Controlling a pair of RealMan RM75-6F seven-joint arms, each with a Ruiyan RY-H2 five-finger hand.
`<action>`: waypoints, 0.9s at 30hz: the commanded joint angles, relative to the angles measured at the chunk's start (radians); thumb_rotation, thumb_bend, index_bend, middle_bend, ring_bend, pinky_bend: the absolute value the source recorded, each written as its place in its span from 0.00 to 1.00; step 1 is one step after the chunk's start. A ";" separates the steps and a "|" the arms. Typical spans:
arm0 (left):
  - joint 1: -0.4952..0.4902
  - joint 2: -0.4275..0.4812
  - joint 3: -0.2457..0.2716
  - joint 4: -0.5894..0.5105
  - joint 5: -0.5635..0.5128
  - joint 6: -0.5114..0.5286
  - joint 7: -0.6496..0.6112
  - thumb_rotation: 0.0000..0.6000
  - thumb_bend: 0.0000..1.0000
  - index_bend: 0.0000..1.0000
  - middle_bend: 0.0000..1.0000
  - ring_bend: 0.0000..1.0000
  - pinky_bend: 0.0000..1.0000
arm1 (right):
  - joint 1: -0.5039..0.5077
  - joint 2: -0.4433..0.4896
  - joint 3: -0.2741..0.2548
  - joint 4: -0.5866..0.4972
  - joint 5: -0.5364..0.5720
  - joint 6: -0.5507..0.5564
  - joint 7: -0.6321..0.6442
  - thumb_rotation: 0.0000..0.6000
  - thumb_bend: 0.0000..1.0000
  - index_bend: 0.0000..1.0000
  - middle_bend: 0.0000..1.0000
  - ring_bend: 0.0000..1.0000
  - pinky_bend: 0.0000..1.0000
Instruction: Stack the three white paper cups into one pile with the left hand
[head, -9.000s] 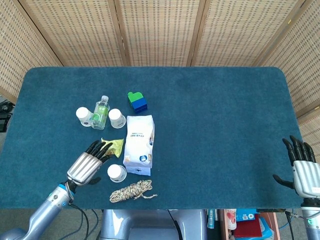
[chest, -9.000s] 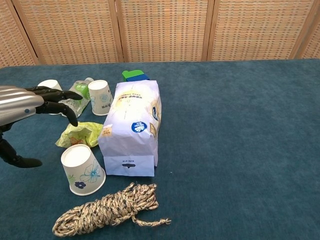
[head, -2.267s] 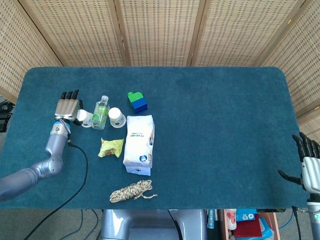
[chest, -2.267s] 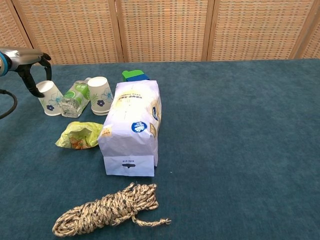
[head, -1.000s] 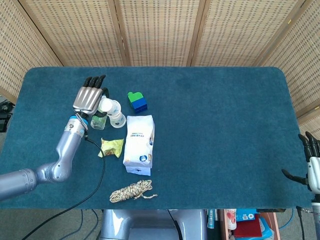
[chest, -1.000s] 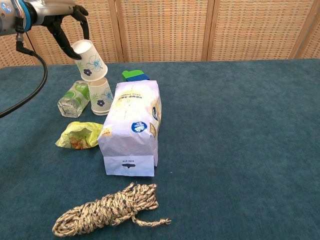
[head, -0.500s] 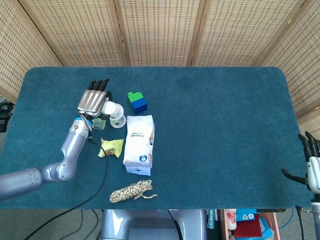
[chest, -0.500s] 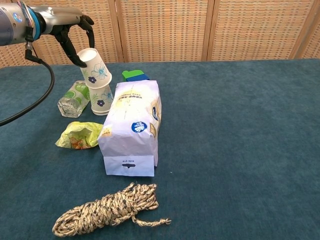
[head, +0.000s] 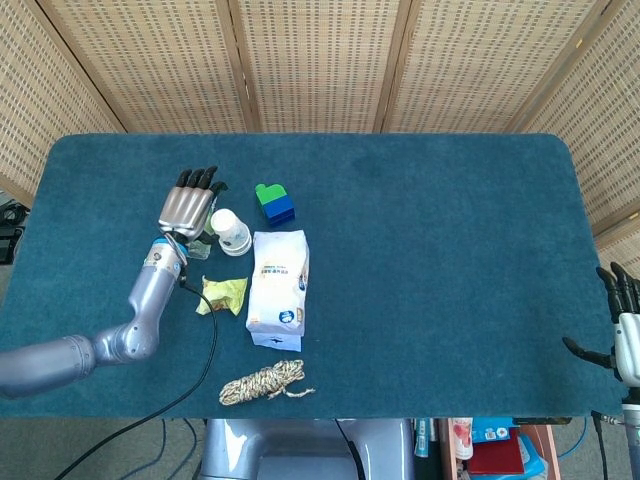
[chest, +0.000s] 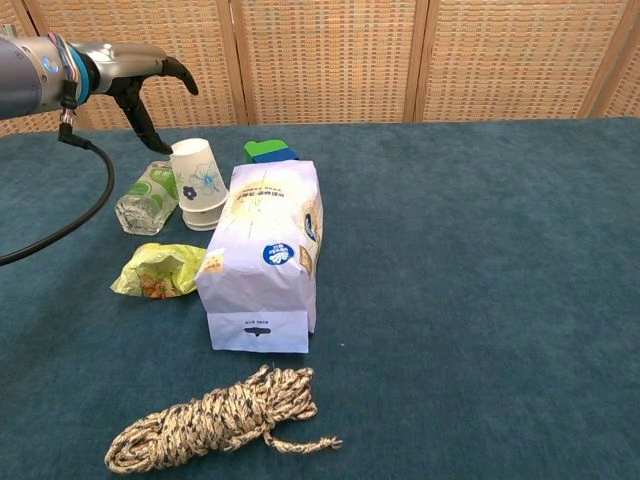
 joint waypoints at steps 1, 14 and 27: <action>0.007 -0.002 0.003 0.002 0.012 0.008 -0.009 1.00 0.22 0.04 0.00 0.00 0.00 | 0.000 0.000 -0.001 0.000 -0.002 0.000 -0.001 1.00 0.00 0.00 0.00 0.00 0.00; 0.341 0.099 0.127 -0.261 0.449 0.434 -0.316 1.00 0.22 0.01 0.00 0.00 0.00 | 0.001 0.007 -0.011 -0.023 -0.020 0.003 -0.033 1.00 0.00 0.00 0.00 0.00 0.00; 0.713 0.065 0.352 -0.190 0.817 0.851 -0.356 1.00 0.22 0.00 0.00 0.00 0.00 | 0.005 -0.005 -0.026 -0.046 -0.051 0.021 -0.108 1.00 0.00 0.00 0.00 0.00 0.00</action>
